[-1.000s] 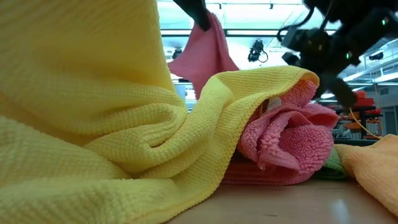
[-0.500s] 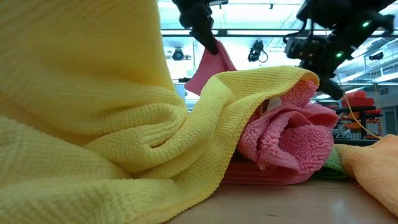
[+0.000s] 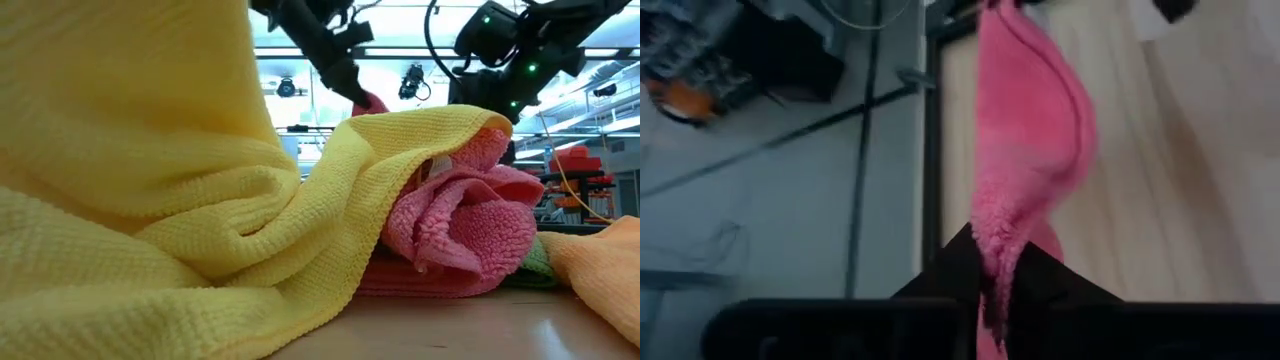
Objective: Fold microfiber towels
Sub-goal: Fold the pink microfiber towel
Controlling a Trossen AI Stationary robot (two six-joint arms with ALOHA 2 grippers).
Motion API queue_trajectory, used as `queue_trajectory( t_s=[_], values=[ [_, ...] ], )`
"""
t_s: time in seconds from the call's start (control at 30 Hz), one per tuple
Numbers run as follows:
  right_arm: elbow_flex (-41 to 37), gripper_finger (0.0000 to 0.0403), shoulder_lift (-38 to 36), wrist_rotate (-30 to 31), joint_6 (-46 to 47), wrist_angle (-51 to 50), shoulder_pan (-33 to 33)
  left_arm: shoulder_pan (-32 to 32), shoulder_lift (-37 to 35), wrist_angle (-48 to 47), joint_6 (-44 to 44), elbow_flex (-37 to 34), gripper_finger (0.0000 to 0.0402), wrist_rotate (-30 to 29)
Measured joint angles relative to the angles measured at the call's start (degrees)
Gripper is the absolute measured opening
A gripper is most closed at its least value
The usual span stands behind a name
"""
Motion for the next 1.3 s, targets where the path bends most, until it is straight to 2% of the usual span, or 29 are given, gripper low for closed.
queue_trajectory(
  t_s=[0.13, 0.4, 0.57, 0.73, 0.93, 1.07, 1.17, 1.3],
  values=[
    [-0.09, 0.0012, 1.41, -5.54, 3.65, -3.12, 0.15, -0.93, 2.3, -5.13, -1.34, 0.0, 0.0045, 2.0],
    [-0.04, 0.0012, 1.01, -8.33, 8.02, -10.63, 5.64, -4.16, 3.87, -10.92, -4.19, 0.04, 0.001, 1.59],
    [-0.02, 0.0012, 0.01, -12.25, 7.19, -13.93, 7.94, -5.03, 3.8, -14.66, -5.97, -0.02, 0.0019, 1.63],
    [-0.02, 0.0012, -0.04, -12.2, 5.44, -15.98, 8.21, -4.97, 4.02, -19.06, -9.6, -0.04, 0.0022, 2.53],
    [-0.02, 0.0012, -0.04, -11.76, 3.21, -17.13, 8.25, -6.44, 4.04, -19.75, -13.13, -0.02, 0.0011, 5.46],
    [-0.02, 0.0012, -0.04, -12.84, 3.41, -17.91, 9.08, -8.27, 5.09, -19.7, -14.79, 0.07, 0.0028, 5.57],
    [-0.02, 0.0012, -0.04, -17.44, 3.45, -19.17, 10.72, -9.65, 6.48, -20.76, -16.06, 0.0, 0.0035, 5.58],
    [-0.02, 0.0012, 0.26, -28.94, 3.53, -19.88, 12.86, -10.97, 8.52, -21.92, -16.53, 0.0, 0.0027, 5.6]
  ],
)
